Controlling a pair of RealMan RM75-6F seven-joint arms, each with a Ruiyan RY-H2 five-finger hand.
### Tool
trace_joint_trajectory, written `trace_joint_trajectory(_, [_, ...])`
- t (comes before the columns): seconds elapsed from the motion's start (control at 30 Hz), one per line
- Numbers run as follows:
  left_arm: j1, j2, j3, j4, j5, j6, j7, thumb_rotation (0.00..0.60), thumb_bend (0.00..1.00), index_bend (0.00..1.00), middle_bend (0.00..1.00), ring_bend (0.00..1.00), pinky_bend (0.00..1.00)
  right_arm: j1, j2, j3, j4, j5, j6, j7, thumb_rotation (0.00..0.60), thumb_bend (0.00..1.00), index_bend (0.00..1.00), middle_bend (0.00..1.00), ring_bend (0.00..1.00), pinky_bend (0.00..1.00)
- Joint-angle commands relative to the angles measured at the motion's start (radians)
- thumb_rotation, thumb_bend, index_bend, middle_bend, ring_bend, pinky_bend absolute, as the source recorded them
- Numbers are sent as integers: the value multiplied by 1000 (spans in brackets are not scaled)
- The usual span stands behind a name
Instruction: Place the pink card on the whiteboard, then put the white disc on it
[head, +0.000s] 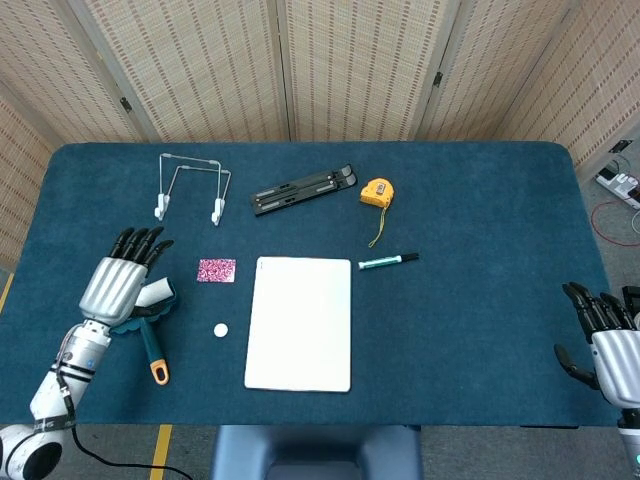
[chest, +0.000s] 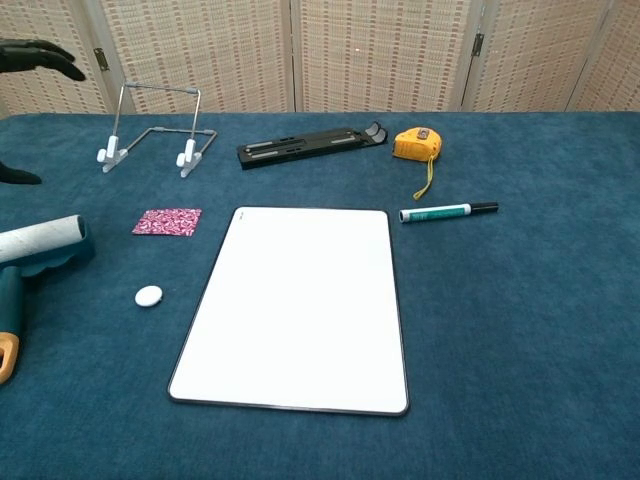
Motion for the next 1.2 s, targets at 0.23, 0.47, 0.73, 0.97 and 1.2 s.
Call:
trace_joint_trajectory(0.23, [-162,-121,-23,125,-169,-189,92,600,135,176,75,55,0,4,1,2,-1,6,-8,0,600,369,32,125,179,118])
trace_joint_trajectory(0.47, [-263,-215,-16,231,-322,-284,180,600,212,183,75,39,0,14,-1,4,-10,5,-20,-11,600,368,32,125,178,118])
trace_joint_trajectory(0.73, [-327,-315,-6,343,-460,-301,227,600,298,295,75,38,0,17,-2,8,-11,21,-30,-17,600,368,32,125,179,118])
trace_joint_trajectory(0.97, [-366,-377,9,439,-552,-324,246,600,331,312,75,37,0,27,-5,13,-7,35,-47,-14,600,368,32,125,179,118])
trace_joint_trajectory(1.2, [-396,-395,24,464,-647,-335,283,600,358,309,75,30,0,34,-8,17,-1,45,-61,-12,600,368,32,125,178,118])
